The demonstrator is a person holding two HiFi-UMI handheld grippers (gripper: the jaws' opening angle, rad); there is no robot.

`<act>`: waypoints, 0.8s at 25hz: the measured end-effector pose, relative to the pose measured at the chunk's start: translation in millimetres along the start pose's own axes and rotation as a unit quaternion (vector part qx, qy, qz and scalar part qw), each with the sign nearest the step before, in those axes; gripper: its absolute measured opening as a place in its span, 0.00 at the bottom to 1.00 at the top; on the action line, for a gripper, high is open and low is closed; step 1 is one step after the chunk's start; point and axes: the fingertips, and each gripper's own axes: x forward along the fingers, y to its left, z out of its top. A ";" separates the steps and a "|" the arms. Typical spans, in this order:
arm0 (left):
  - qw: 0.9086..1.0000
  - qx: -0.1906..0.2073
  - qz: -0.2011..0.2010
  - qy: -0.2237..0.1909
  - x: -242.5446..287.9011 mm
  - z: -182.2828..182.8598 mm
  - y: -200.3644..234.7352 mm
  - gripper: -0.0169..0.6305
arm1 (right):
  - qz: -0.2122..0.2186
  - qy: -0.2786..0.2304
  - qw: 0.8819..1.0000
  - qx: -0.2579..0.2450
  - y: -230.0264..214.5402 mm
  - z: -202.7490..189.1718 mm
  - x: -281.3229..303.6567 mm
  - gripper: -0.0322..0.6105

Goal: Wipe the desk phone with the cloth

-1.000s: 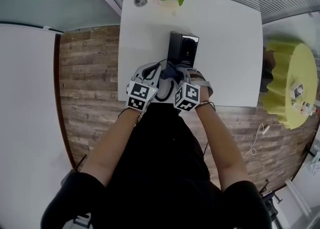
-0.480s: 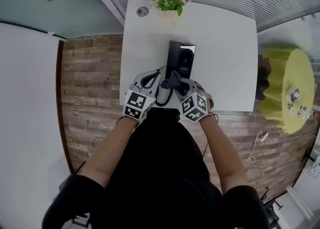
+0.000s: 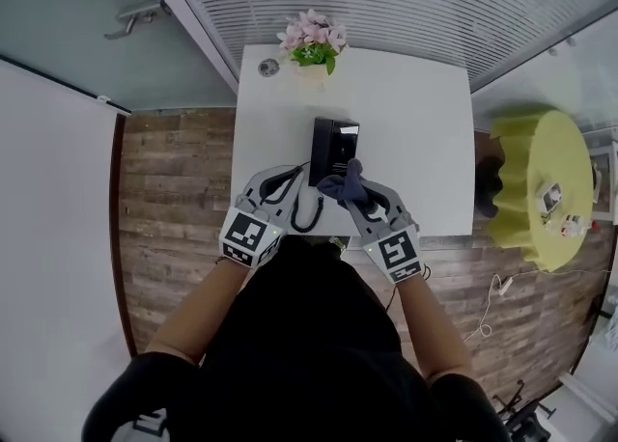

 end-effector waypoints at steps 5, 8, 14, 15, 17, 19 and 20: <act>0.999 0.014 -0.021 -0.030 -13.0 50.2 -17.1 0.04 | -0.012 -0.083 0.996 0.026 -10.8 64.9 -33.4 0.20; 0.998 0.017 -0.029 -0.053 -18.8 78.5 -26.2 0.04 | -0.016 -0.126 0.992 0.022 -16.2 98.9 -48.5 0.20; 0.994 0.031 -0.042 -0.100 -25.4 125.6 -40.3 0.04 | -0.031 -0.179 0.983 0.014 -25.6 145.3 -73.2 0.20; 0.993 0.035 -0.043 -0.103 -26.1 131.9 -42.1 0.04 | -0.033 -0.183 0.982 0.013 -27.1 150.3 -76.3 0.20; 0.991 0.038 -0.045 -0.116 -26.2 146.0 -45.0 0.04 | -0.036 -0.196 0.980 0.009 -29.5 159.2 -82.0 0.20; 0.990 0.040 -0.047 -0.123 -25.6 154.3 -46.9 0.04 | -0.037 -0.205 0.978 0.009 -31.3 165.3 -85.7 0.20; 0.990 0.041 -0.048 -0.125 -25.4 156.6 -47.5 0.04 | -0.036 -0.207 0.978 0.010 -31.8 167.1 -86.6 0.20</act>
